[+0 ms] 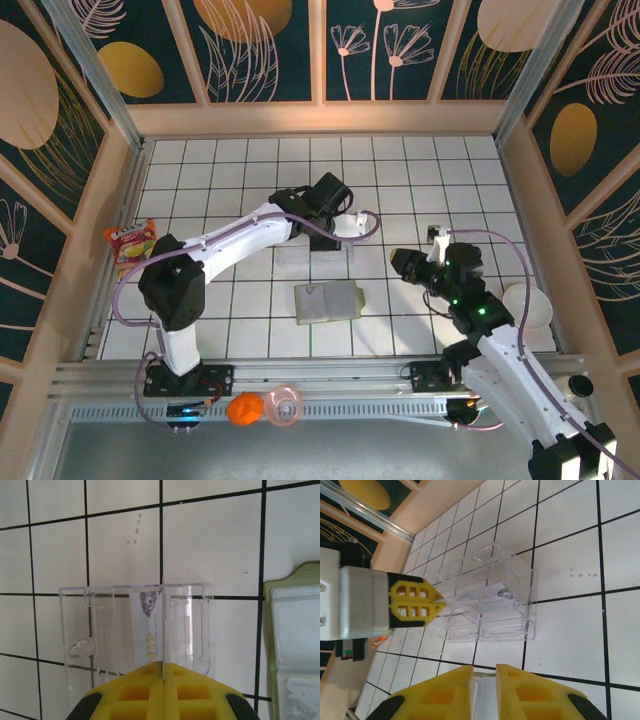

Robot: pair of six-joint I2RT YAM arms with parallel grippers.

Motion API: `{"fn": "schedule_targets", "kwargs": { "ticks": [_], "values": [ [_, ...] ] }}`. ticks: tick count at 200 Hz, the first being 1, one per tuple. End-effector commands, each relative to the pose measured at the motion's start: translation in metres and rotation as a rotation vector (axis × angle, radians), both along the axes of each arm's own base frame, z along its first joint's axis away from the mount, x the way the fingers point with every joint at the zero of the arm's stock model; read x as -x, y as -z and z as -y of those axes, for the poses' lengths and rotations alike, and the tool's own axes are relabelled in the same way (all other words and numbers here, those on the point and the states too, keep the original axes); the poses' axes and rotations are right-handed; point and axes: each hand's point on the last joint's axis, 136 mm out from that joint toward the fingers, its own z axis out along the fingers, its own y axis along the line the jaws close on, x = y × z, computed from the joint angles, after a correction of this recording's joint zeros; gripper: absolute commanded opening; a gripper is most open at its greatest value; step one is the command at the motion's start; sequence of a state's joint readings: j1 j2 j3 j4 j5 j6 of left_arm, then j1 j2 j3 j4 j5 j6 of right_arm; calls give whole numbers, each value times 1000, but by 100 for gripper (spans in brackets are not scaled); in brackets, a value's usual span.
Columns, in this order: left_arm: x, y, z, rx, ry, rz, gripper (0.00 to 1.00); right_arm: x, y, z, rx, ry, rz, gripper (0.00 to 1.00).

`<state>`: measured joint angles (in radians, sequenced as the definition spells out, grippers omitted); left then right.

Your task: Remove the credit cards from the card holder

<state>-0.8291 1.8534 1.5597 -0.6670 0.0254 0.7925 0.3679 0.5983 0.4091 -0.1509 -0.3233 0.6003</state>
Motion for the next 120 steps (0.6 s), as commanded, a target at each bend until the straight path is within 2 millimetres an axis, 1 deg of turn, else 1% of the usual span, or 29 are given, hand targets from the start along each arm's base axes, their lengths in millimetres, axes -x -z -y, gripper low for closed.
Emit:
{"fn": "schedule_targets", "kwargs": {
  "ticks": [1,25,78,120],
  "values": [
    [-1,-3,-1,-6,56,2,0,-5,-14,-2,-21,-19,52,19],
    [-3,3,-1,-12,54,-3,0,-6,-12,-1,-22,-15,43,19],
    [-6,22,1,-31,58,-27,0,-9,-15,2,-23,-7,45,19],
    [-16,34,1,-60,38,-7,0,-10,-14,2,-29,-11,43,19]
  ]
}}
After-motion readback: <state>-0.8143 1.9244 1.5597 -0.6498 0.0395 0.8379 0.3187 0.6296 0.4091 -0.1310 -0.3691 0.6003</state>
